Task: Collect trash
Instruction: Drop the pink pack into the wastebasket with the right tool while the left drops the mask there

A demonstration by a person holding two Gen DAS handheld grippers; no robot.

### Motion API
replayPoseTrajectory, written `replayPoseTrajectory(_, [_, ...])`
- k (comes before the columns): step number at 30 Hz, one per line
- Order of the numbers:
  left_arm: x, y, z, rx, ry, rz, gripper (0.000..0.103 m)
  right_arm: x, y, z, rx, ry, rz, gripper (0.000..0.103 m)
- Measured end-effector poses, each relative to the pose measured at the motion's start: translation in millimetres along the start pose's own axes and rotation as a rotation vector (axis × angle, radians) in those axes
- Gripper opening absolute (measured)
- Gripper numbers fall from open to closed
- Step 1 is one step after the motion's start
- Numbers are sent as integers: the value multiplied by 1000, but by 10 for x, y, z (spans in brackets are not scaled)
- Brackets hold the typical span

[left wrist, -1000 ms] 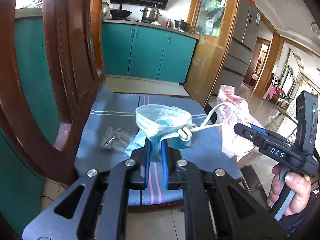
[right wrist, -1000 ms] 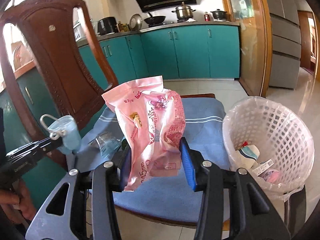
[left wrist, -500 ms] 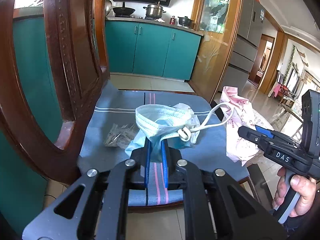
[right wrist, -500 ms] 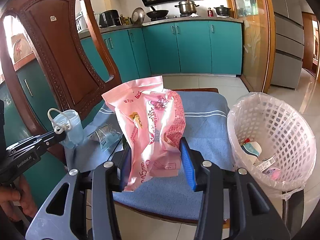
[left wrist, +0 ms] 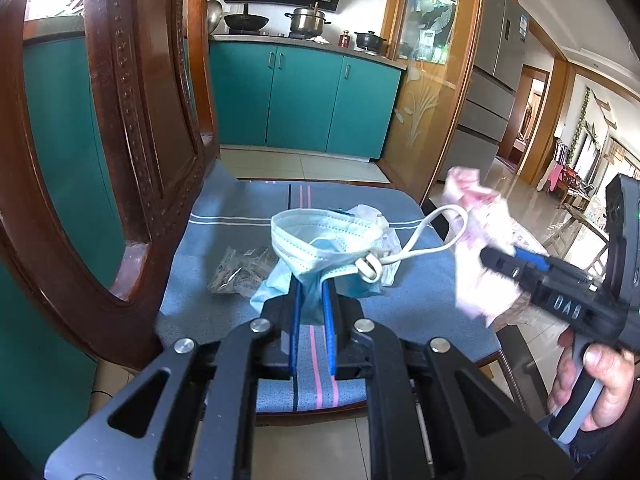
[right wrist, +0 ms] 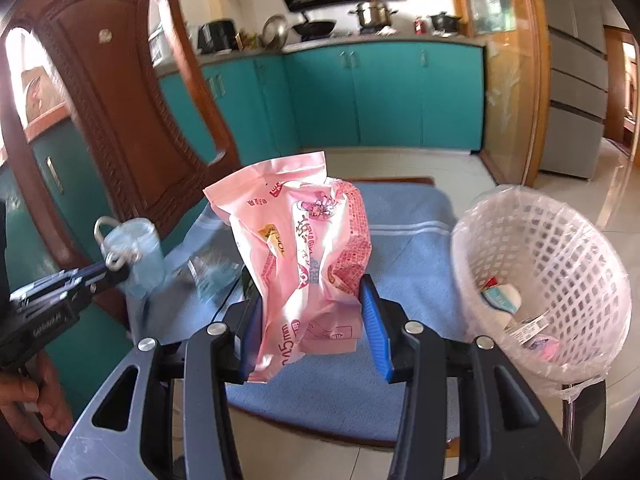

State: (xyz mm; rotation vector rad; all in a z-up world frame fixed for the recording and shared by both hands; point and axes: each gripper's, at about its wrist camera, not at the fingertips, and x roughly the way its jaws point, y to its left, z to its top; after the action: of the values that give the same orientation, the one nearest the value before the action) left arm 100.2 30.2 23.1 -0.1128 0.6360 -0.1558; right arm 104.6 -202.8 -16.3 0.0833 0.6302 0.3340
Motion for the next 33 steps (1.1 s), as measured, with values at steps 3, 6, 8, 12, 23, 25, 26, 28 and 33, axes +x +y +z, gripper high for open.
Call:
replayPoseTrajectory(3, [-8,9,-3,-2,-4,1,12,-94,-241,103,39,-64,-70,45])
replayPoseTrajectory(6, [-7,18,-16,0,-2,0,12,-162,-687,212,119,-115,-190,45])
replayPoseTrajectory(8, [-6,19,-17,-1,-1,-2,12,-190,-1054,237,202,-127,-247,47])
replayPoseTrajectory(12, [15,-3,-21,9,6,-9,12,-18,-1458,135,270,-20,-356,75])
replayPoseTrajectory(23, [255,-551,48,65,59,-179,12,-985,-1771,-59,567,-483,-402,97])
replayPoseTrajectory(25, [352,-828,142,86,70,-236,12,-1066,-1865,-118,613,-521,-407,97])
replayPoseTrajectory(26, [417,-1044,229,113,64,-269,12,-1112,-1893,-146,633,-543,-413,97])
replayPoseTrajectory(28, [535,-1451,385,165,49,-315,12,-1184,-1968,-197,668,-581,-427,97])
replayPoseTrajectory(33, [990,-2454,660,235,65,-425,89,-1216,-1988,-222,681,-593,-434,97])
